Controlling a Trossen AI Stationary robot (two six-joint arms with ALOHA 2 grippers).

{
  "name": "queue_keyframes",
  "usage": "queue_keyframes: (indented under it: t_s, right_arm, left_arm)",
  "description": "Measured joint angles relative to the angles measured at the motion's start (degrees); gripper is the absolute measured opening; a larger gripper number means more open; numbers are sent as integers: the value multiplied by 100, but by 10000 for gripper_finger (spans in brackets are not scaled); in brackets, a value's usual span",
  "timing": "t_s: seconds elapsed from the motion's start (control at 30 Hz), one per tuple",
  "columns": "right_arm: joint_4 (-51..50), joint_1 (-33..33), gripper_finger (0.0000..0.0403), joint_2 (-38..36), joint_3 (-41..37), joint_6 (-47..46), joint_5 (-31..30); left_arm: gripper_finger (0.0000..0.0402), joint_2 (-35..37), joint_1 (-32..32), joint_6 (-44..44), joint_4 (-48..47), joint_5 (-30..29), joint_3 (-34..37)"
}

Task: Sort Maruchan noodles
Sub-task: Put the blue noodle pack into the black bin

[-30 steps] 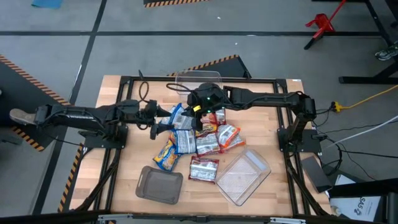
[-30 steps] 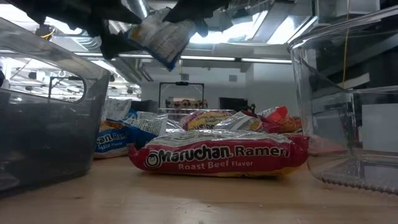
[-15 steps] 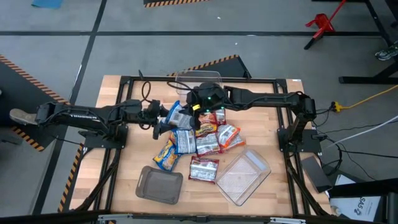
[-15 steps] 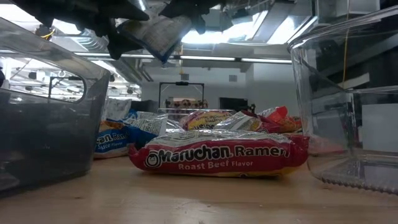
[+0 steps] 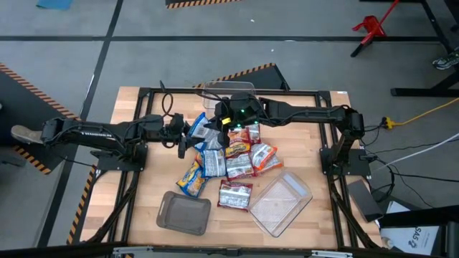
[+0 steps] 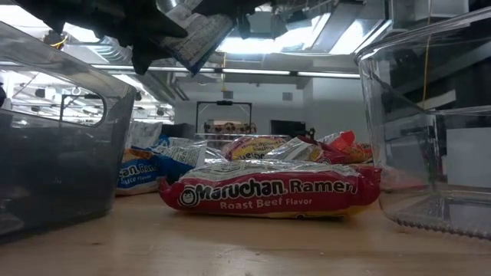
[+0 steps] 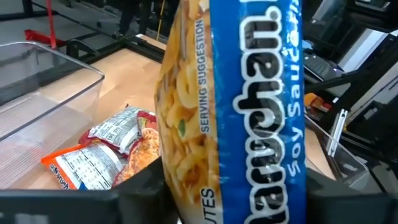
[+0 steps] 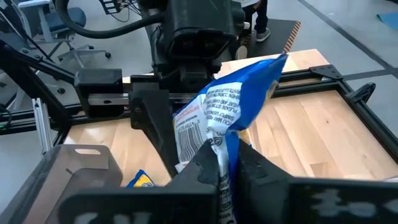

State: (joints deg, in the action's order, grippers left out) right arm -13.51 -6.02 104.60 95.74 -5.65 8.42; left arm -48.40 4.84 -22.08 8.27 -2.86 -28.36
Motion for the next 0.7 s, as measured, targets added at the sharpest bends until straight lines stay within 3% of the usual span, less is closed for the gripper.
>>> queue_keyframes:
  t_s: [0.17,0.5,0.7]
  right_arm:
    - [0,0,25,0,0,-2,-10]
    - [-5,0,170,-264,0,13,227]
    - [-338,0,209,-735,2,15,260]
  left_arm:
    - [144,0,0,19,-2,-17,0]
    - [140,93,-151,166,-9,-62,0]
    - [139,224,-426,391,-24,-221,0]
